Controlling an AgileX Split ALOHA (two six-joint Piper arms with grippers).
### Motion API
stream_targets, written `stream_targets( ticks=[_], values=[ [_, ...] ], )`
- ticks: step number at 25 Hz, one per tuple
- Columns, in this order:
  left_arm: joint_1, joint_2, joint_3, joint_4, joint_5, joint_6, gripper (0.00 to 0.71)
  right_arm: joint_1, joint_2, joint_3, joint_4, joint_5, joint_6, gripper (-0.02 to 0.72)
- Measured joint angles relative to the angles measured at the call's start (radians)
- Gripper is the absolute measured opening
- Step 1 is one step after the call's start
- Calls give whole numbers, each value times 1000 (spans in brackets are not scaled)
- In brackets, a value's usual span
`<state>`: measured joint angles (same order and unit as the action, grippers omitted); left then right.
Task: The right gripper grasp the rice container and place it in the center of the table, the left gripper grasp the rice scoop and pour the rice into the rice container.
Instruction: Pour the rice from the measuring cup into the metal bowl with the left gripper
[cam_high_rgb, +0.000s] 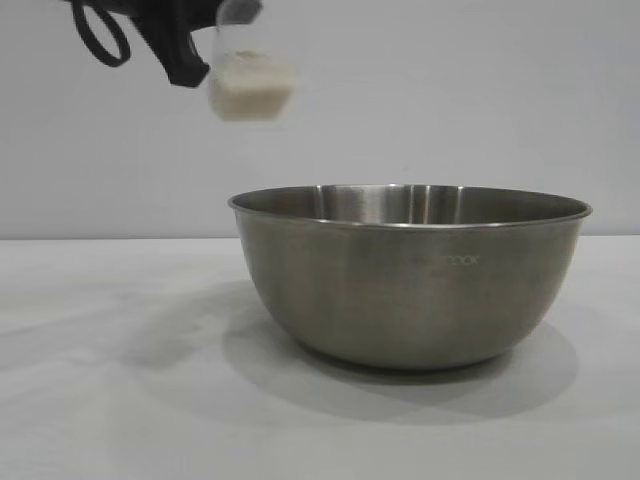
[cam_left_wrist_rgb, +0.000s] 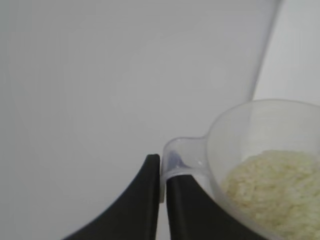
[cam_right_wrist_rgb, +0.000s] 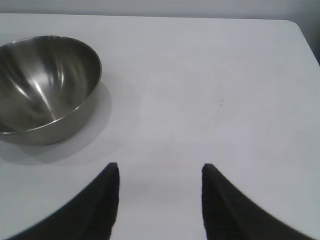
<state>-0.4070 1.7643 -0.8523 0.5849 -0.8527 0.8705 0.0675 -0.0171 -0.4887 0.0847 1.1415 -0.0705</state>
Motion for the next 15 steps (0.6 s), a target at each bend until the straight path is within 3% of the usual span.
stream_targets(
  ticks=[7, 15],
  values=[
    [-120, 0, -37, 50, 140, 392, 0, 0, 0, 0, 0, 0, 0, 360],
    [-138, 0, -37, 249, 196, 551, 0, 0, 0, 0, 0, 0, 0, 360]
  ],
)
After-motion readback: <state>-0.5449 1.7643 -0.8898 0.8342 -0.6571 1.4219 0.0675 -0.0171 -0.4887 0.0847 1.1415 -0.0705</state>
